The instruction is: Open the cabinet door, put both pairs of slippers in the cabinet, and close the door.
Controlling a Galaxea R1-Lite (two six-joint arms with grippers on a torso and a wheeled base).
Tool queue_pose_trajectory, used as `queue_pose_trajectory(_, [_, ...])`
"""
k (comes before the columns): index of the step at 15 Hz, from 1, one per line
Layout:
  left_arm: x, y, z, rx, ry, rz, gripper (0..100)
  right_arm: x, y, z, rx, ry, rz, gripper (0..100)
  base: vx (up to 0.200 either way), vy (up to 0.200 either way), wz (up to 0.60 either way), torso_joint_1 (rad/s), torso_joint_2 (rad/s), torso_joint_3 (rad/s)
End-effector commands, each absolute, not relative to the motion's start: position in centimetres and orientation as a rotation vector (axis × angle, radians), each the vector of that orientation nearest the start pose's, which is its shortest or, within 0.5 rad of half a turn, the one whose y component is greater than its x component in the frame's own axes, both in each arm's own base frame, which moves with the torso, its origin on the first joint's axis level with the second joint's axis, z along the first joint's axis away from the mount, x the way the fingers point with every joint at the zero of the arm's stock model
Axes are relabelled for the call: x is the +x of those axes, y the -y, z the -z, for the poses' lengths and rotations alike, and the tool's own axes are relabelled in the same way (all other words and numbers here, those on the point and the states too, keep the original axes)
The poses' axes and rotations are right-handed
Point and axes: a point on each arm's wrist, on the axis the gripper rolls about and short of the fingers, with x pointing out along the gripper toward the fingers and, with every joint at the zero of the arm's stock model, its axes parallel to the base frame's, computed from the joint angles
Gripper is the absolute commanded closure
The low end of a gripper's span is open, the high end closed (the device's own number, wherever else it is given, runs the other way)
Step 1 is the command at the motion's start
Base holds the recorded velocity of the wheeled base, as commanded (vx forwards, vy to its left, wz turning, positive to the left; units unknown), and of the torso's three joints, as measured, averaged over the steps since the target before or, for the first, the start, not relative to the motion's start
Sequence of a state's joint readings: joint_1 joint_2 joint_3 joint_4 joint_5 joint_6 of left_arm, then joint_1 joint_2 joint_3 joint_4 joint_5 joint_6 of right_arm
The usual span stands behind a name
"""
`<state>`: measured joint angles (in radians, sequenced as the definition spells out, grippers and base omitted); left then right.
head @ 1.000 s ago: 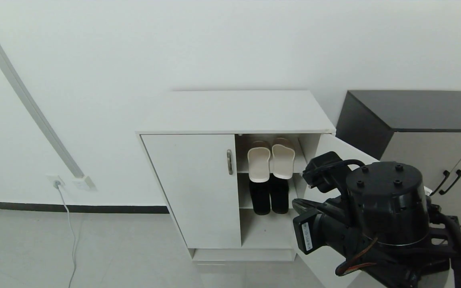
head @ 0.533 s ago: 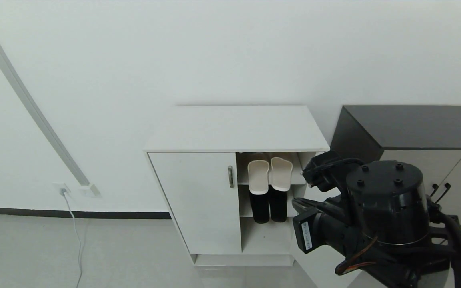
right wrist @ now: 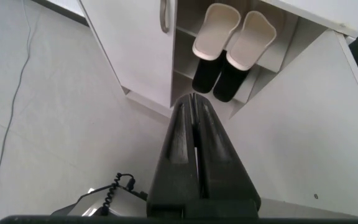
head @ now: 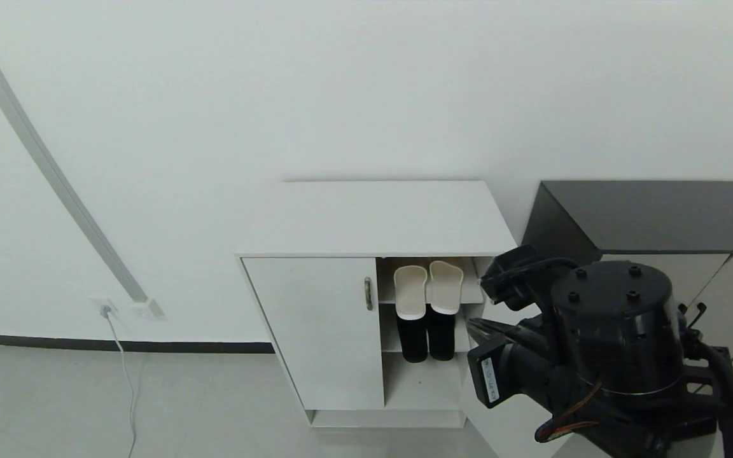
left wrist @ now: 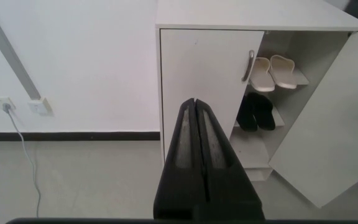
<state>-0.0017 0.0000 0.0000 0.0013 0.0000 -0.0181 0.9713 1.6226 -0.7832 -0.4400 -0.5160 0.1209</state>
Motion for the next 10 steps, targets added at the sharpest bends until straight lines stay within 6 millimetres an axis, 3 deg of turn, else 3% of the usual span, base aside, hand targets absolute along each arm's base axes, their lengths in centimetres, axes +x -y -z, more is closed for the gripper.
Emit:
queue_pose_trajectory(1, [-2.27,0.00,-7.54,-0.018,-0.003,0.002,100,16.70,-22.54,-17.93,-0.161,-0.327,-0.431,100,0.000,0.000,0.00,0.000,0.00,0.000])
queue_pose_trajectory(8, [-2.28,0.00,-7.53,-0.018,-0.002,0.002,100,16.41,-22.36,-17.31,-0.173,-0.333,-0.466,100,0.000,0.000,0.00,0.000,0.00,0.000])
queue_pose_trajectory(10, [-2.27,0.00,-7.54,-0.020,-0.003,0.002,100,16.34,-22.22,-17.10,-0.182,-0.323,-0.479,100,0.000,0.000,-0.60,0.000,0.00,0.002])
